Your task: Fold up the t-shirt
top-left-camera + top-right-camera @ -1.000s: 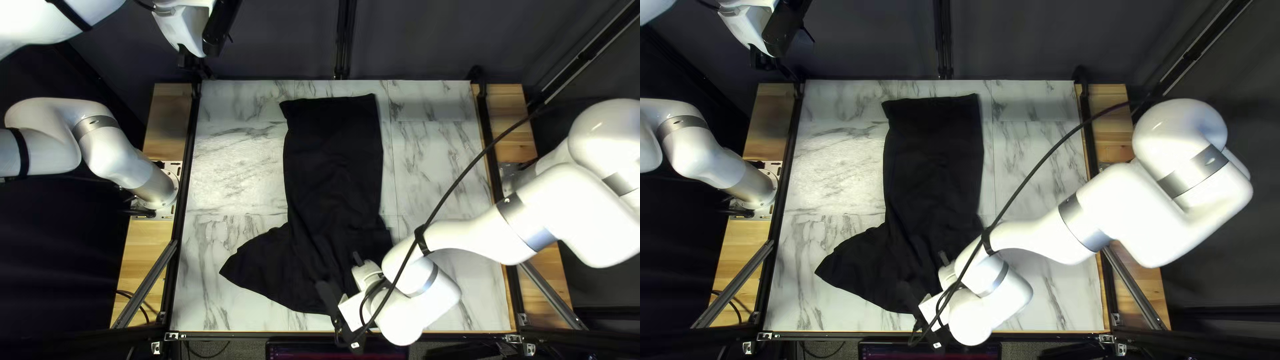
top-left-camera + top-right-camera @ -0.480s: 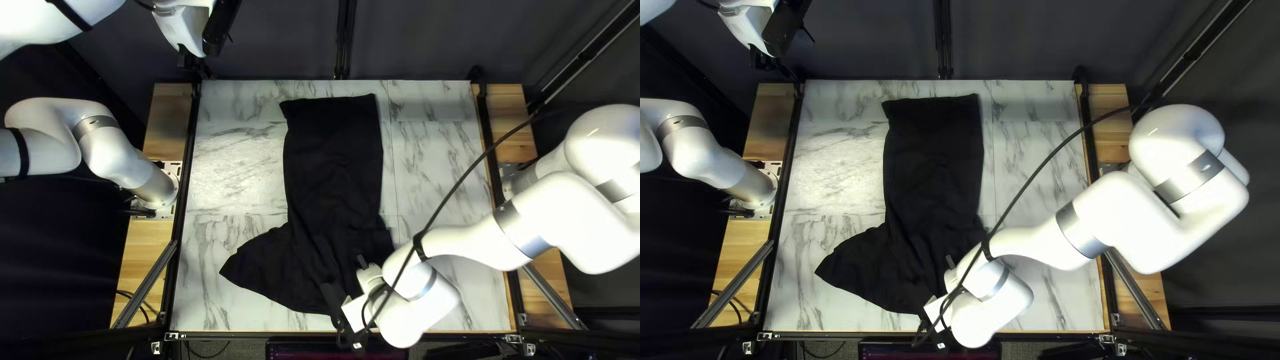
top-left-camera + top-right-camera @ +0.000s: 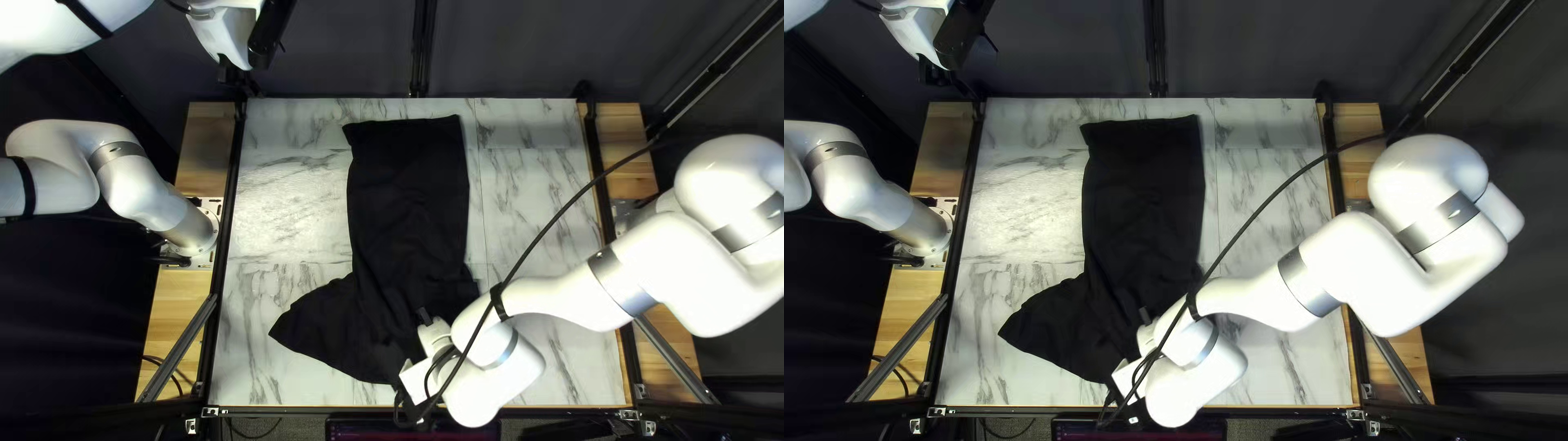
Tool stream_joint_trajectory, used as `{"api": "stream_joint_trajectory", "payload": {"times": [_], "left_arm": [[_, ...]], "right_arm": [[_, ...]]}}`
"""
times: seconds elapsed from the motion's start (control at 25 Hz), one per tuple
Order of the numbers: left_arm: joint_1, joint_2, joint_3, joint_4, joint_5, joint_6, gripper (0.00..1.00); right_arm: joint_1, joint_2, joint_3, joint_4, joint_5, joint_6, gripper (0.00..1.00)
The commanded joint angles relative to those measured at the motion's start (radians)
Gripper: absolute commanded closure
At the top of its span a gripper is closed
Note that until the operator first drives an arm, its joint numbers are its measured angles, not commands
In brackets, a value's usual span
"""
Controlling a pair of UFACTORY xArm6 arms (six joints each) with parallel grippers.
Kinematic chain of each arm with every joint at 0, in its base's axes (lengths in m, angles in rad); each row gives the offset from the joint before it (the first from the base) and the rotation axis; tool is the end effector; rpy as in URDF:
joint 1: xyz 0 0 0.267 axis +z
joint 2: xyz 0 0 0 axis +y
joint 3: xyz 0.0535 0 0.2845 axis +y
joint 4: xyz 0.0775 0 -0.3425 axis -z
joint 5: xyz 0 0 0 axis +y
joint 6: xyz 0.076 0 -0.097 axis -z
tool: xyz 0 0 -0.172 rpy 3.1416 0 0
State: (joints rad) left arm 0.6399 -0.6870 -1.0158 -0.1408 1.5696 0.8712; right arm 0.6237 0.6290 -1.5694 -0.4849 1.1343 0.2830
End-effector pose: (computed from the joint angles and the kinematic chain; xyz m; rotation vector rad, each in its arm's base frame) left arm 0.2639 0.1494 0.3889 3.0934 -0.3738 0.3019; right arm 0.5204 0.2529 0.0674 2.5668 0.7829 0.0167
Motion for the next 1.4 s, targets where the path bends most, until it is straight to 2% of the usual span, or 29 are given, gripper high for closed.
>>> {"api": "stream_joint_trajectory", "payload": {"times": [0.04, 0.24, 0.4, 0.52, 0.72, 0.96, 1.2, 1.4], "left_arm": [[0.000, 0.000, 0.000, 0.000, 0.000, 0.000, 0.00], [0.000, 0.000, 0.000, 0.000, 0.000, 0.000, 0.00], [0.000, 0.000, 0.000, 0.000, 0.000, 0.000, 0.00], [0.000, 0.000, 0.000, 0.000, 0.000, 0.000, 0.00], [0.000, 0.000, 0.000, 0.000, 0.000, 0.000, 0.00], [0.000, 0.000, 0.000, 0.000, 0.000, 0.000, 0.00], [0.000, 0.000, 0.000, 0.000, 0.000, 0.000, 0.00], [0.000, 0.000, 0.000, 0.000, 0.000, 0.000, 0.00]], "right_arm": [[0.018, 0.019, -0.035, 0.008, 0.025, -0.011, 0.00], [0.022, 0.014, -0.015, 0.019, 0.040, -0.005, 0.00], [0.017, -0.039, 0.086, 0.017, 0.011, 0.035, 0.00], [0.017, -0.062, 0.128, 0.017, 0.004, 0.060, 0.00], [0.001, -0.069, 0.140, 0.008, -0.001, 0.065, 0.00], [-0.020, -0.069, 0.111, -0.008, 0.011, 0.038, 0.00], [0.012, -0.052, 0.016, -0.022, 0.079, 0.020, 0.00], [0.030, -0.025, -0.031, -0.027, 0.096, 0.014, 0.00]]}}
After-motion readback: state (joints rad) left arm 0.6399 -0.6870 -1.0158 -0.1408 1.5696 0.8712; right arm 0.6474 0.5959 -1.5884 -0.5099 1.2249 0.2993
